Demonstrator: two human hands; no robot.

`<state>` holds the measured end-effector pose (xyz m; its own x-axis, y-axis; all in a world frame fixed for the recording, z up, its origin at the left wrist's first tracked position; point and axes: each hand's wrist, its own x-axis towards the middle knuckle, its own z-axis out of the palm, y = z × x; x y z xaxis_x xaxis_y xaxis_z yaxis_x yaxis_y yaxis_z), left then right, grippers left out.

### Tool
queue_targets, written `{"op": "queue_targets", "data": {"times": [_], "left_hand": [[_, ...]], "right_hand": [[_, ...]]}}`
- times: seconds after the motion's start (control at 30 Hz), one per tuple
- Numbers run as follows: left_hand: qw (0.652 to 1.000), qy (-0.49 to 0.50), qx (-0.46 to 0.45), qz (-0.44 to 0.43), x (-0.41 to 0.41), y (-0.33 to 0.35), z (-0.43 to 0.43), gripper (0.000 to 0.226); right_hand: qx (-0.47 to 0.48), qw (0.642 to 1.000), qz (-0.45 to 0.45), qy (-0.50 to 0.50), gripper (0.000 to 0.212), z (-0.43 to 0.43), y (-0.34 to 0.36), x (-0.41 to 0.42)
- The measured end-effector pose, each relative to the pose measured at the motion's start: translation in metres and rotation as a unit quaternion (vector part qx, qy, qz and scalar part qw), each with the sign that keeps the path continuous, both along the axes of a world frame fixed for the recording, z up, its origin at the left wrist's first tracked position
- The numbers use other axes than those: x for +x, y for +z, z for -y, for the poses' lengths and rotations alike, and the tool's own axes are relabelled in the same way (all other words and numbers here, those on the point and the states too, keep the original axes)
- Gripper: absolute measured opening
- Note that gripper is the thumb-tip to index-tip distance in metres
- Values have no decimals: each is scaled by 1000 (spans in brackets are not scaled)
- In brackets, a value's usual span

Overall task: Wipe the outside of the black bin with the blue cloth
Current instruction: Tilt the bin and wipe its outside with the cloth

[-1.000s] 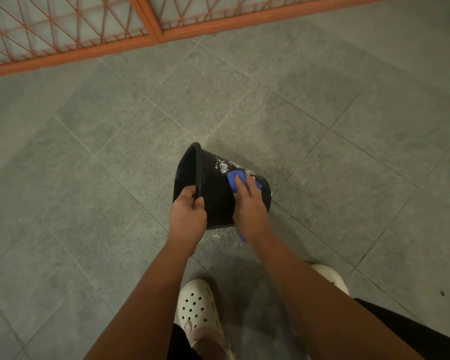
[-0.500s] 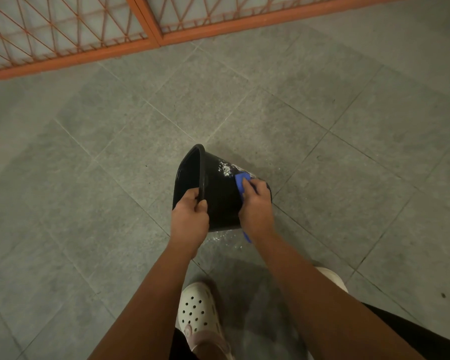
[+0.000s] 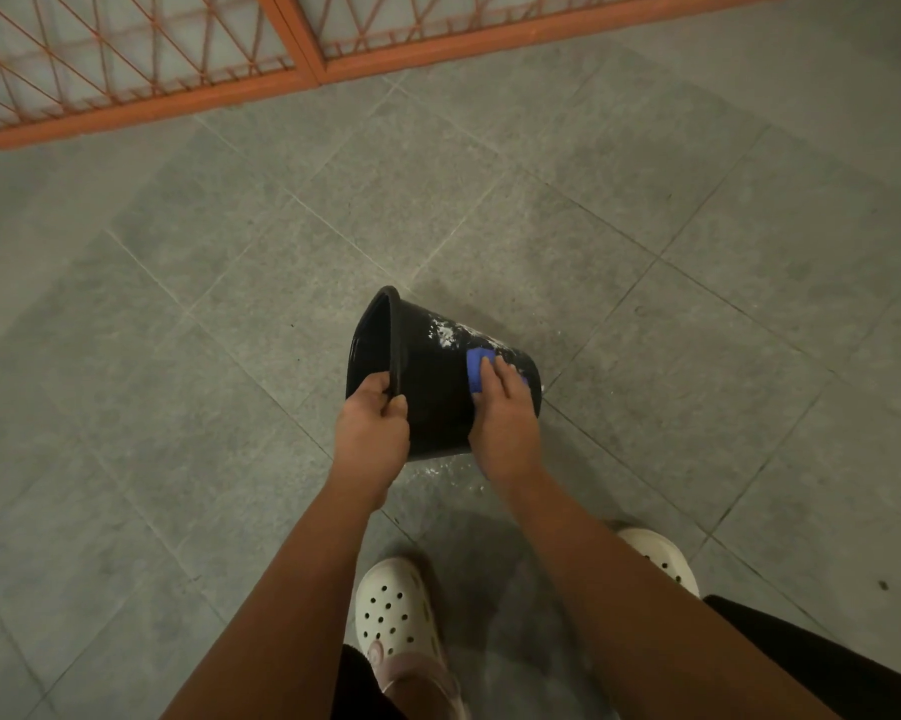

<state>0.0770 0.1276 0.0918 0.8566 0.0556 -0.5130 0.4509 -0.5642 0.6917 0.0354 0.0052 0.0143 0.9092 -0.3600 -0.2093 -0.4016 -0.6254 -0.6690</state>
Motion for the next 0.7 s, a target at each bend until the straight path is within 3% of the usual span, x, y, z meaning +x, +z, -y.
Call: {"op": "queue_targets", "data": {"times": [0.17, 0.3, 0.43, 0.5, 0.7], "left_hand": [[1000, -8, 6, -11, 4, 1, -3, 28], [1000, -5, 16, -3, 3, 0, -3, 27], [1000, 3, 13, 2, 0, 0, -1, 30], [1000, -6, 16, -1, 2, 2, 1, 35], [999, -30, 16, -11, 3, 7, 3, 46]], "right_hand": [[59, 995, 79, 28, 54, -21, 8, -6], [32, 994, 64, 87, 58, -6, -3, 4], [64, 997, -27, -26, 50, 2, -10, 2], [61, 995, -19, -72, 49, -5, -5, -4], [34, 998, 50, -1, 59, -15, 1, -6]]}}
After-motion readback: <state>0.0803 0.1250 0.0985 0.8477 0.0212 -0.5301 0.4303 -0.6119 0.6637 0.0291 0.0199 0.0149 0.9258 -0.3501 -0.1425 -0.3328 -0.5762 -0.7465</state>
